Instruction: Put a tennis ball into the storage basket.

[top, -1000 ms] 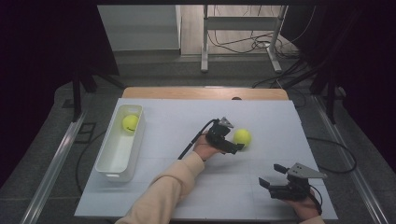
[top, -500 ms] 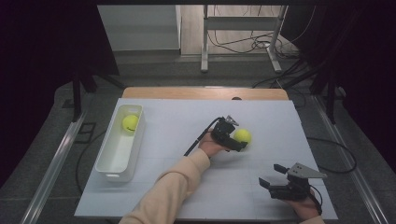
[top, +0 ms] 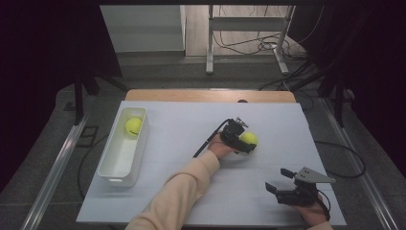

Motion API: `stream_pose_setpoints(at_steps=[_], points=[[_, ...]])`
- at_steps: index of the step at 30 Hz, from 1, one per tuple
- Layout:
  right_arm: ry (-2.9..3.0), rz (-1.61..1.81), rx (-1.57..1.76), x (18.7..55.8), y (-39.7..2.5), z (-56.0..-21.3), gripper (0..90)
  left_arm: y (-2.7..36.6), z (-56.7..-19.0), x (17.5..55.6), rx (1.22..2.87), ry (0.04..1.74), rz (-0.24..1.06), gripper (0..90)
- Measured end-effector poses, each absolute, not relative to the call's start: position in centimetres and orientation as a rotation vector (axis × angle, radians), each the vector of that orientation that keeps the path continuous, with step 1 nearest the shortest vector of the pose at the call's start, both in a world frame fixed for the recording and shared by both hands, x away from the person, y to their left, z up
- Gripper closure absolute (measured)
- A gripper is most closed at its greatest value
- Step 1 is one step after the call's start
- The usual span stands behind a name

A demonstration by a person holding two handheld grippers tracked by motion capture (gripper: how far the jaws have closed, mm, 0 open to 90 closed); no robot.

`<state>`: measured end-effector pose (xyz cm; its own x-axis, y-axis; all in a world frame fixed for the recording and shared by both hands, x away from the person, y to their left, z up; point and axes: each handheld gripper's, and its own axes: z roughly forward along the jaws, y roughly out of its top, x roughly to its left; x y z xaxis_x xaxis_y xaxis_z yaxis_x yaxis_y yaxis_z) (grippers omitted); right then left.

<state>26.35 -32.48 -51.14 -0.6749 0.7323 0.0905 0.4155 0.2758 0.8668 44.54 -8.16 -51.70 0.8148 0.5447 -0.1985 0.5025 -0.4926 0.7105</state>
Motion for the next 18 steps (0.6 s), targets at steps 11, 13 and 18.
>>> stream_pose_setpoints(at_steps=[11, 13, 18], points=[[2.223, 1.355, 1.044, 26.3, -32.5, -51.1, 13.7, -8.2, -51.0, 44.2, 2.22, 0.739, 0.062, 26.8], [2.223, 1.355, 1.045, 26.3, -32.5, -51.1, 13.7, -7.9, -50.8, 44.2, 2.209, 0.751, 0.058, 26.8], [2.223, 1.353, 1.045, 26.3, -32.5, -51.2, 13.7, -7.1, -50.0, 43.7, 2.187, 0.752, 0.073, 26.8]])
